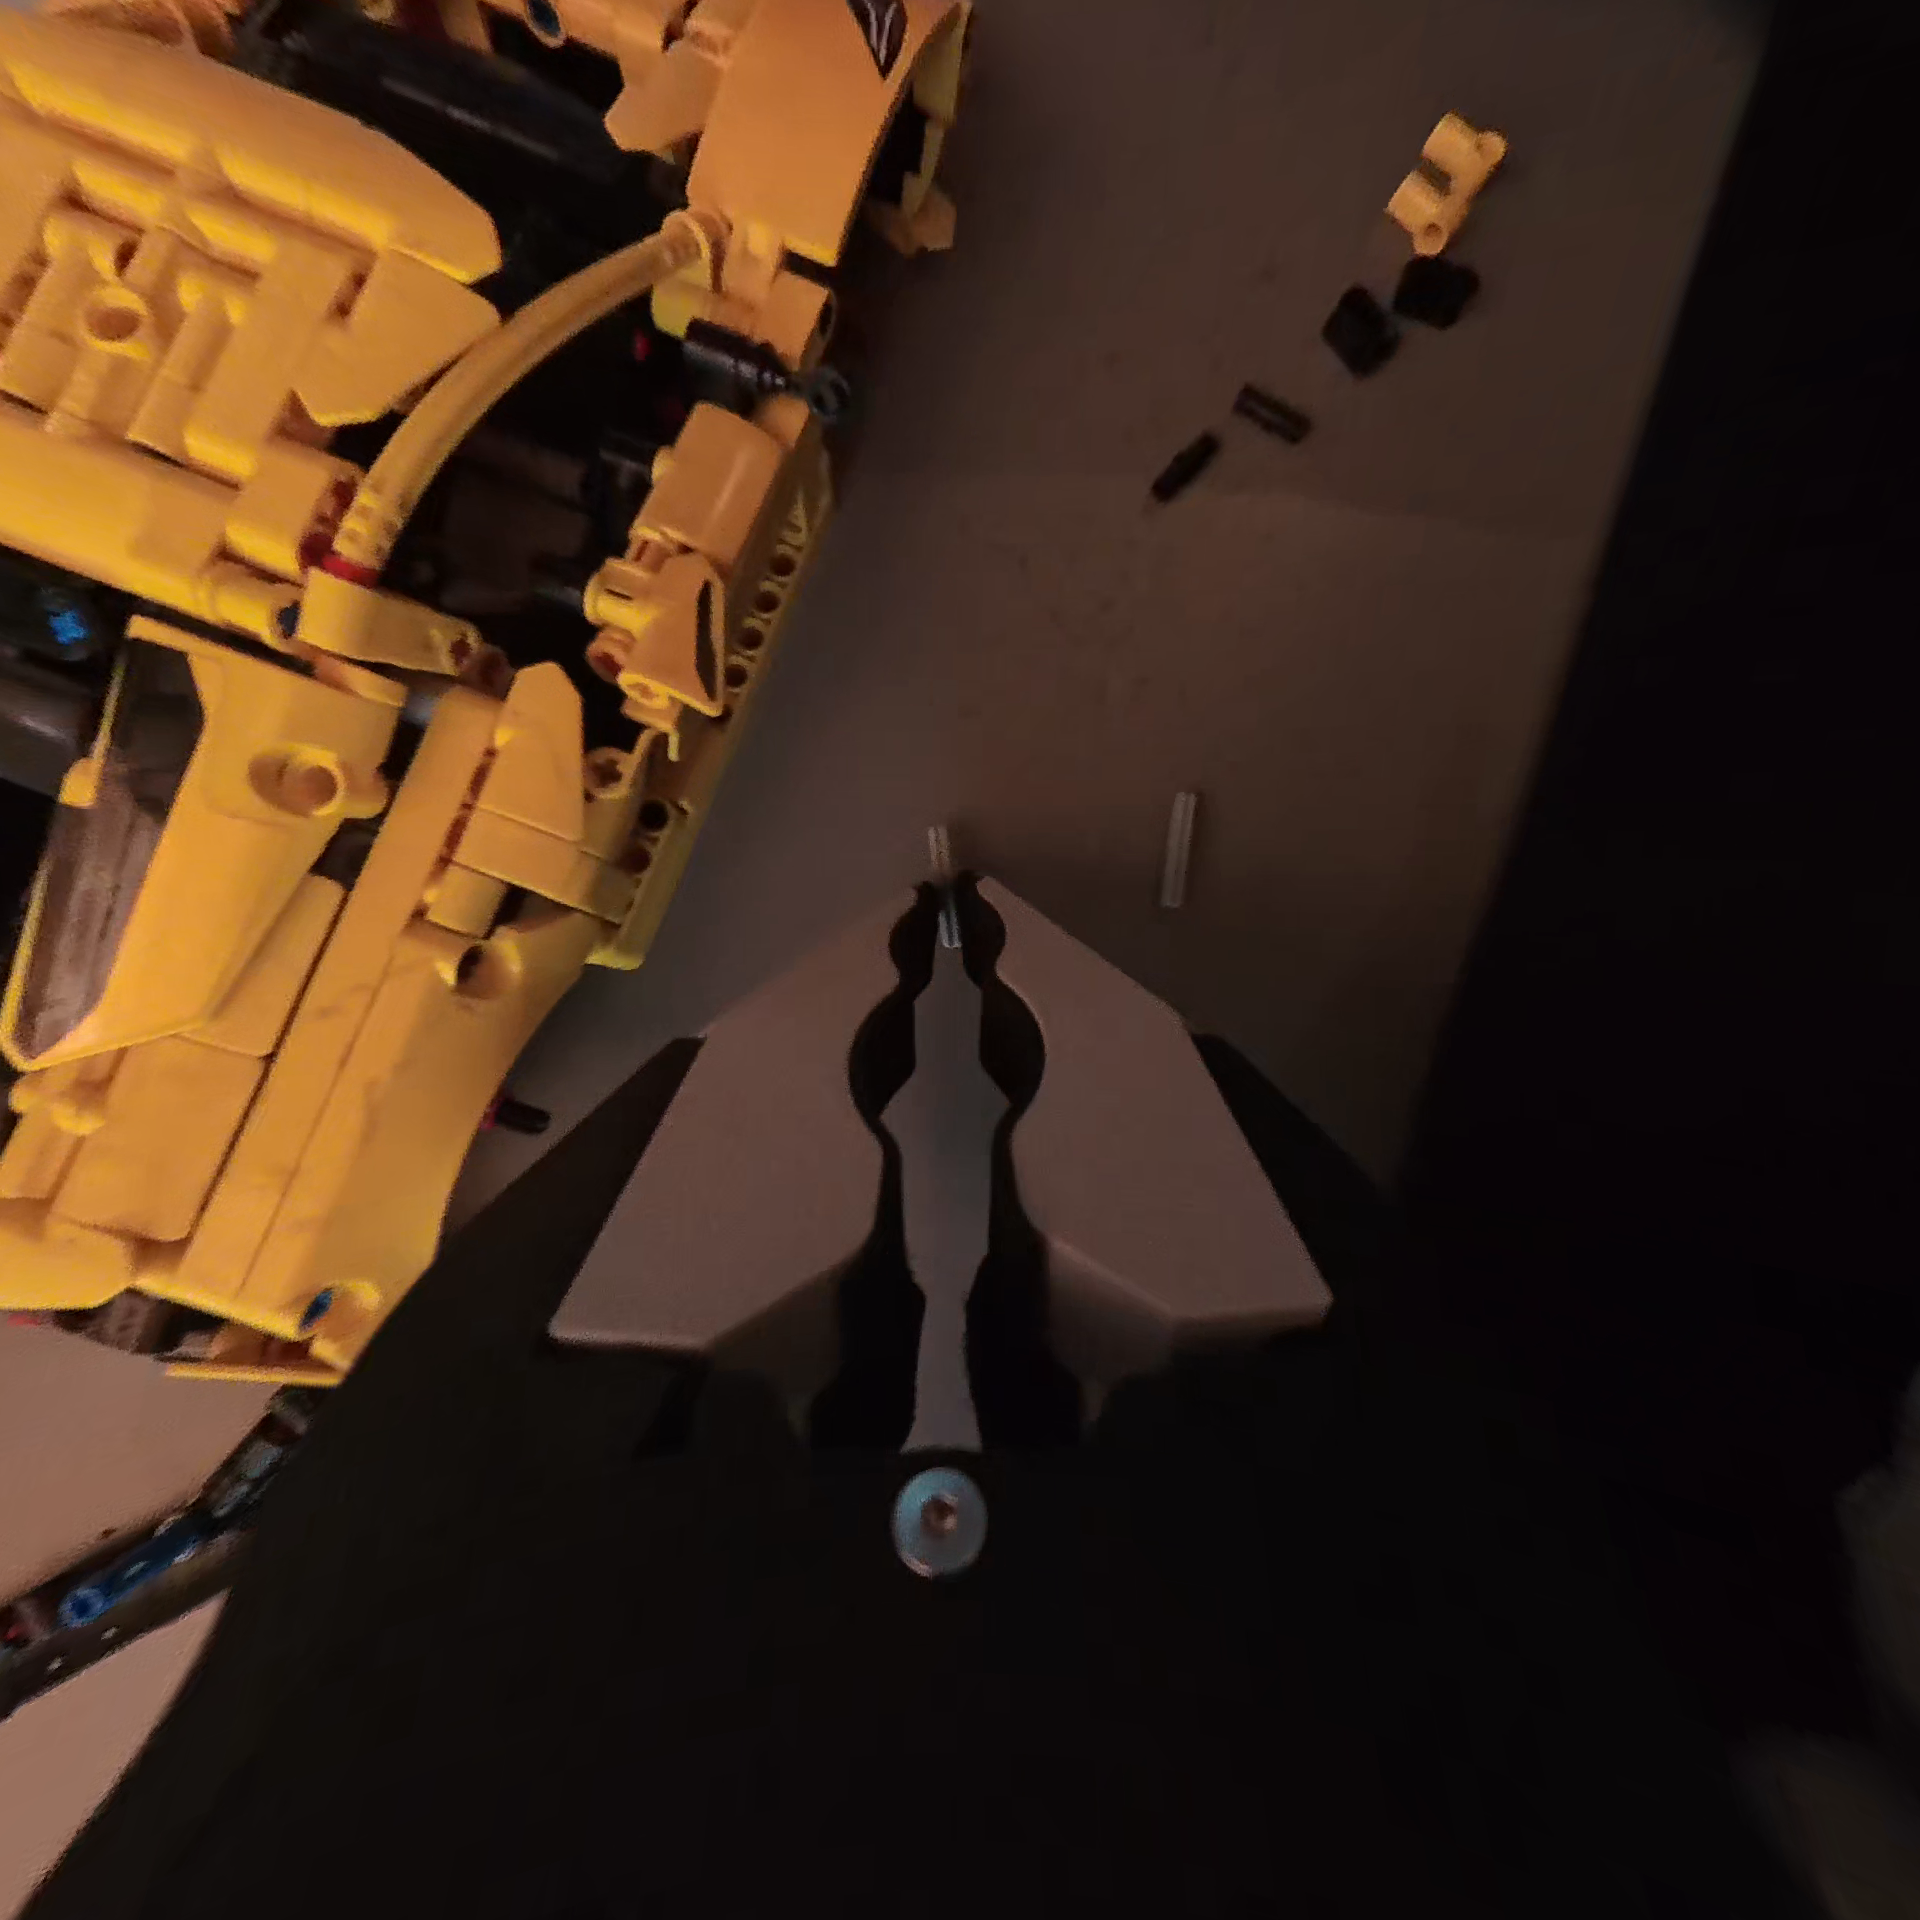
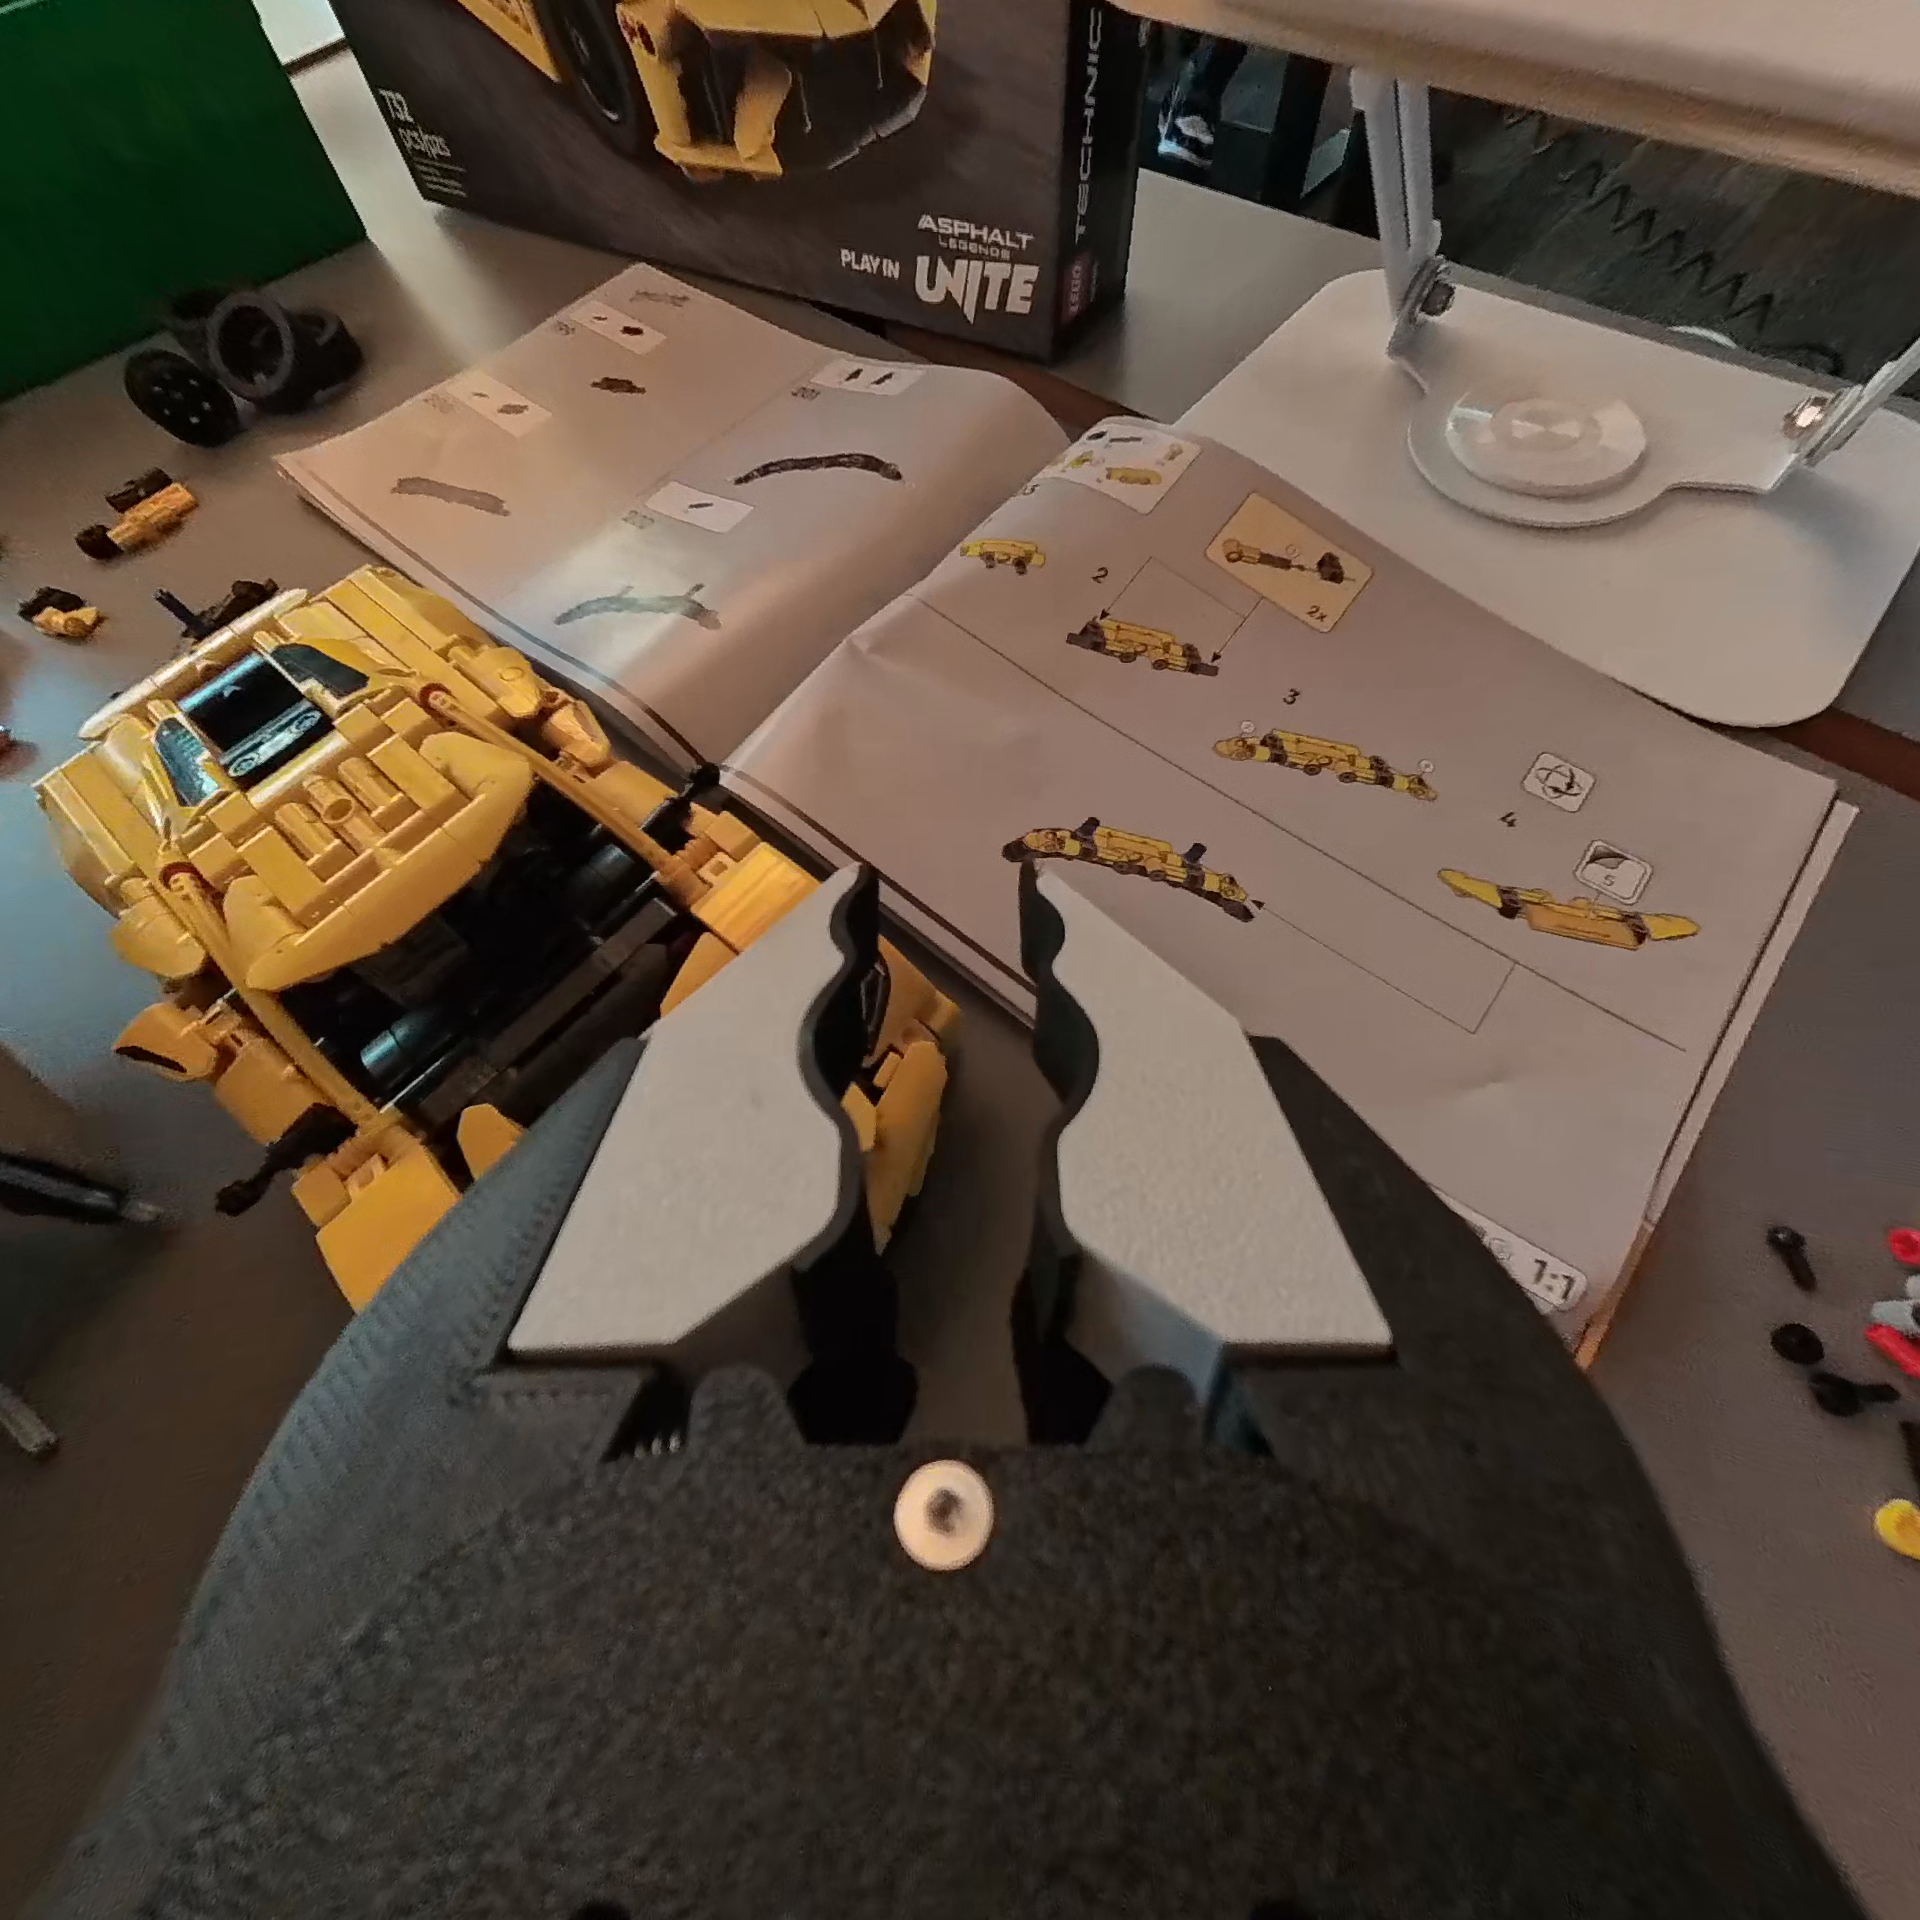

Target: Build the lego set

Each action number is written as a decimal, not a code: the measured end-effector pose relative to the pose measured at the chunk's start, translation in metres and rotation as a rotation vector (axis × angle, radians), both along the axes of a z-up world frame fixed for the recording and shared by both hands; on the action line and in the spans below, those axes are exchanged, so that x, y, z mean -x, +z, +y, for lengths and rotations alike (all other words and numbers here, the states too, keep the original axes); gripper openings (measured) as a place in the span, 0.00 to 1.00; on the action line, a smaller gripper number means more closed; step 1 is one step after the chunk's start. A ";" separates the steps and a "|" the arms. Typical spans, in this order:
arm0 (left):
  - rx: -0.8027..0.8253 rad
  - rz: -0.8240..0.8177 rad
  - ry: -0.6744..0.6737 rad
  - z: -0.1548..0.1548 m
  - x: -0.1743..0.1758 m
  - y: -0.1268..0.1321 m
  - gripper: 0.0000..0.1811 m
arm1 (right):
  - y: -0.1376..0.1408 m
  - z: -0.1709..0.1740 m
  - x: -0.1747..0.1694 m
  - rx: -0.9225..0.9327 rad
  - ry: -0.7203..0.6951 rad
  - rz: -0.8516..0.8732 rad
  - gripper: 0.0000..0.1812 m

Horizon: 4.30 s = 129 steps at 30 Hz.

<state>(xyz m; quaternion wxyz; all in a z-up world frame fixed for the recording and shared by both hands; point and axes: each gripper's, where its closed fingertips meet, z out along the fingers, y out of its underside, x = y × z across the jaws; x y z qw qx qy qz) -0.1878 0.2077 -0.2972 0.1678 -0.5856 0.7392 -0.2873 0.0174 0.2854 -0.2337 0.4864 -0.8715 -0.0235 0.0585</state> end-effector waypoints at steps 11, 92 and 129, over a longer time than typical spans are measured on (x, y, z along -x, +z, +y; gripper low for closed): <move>0.100 -0.049 -0.008 -0.009 0.005 0.005 0.16 | -0.003 -0.001 -0.005 0.013 -0.011 -0.042 0.15; -0.267 0.035 1.144 0.248 0.305 0.015 0.16 | -0.021 -0.002 0.003 0.071 0.039 -0.126 0.15; 0.220 -0.320 0.340 0.063 0.072 0.061 0.08 | -0.005 -0.002 -0.008 -0.001 -0.008 -0.108 0.13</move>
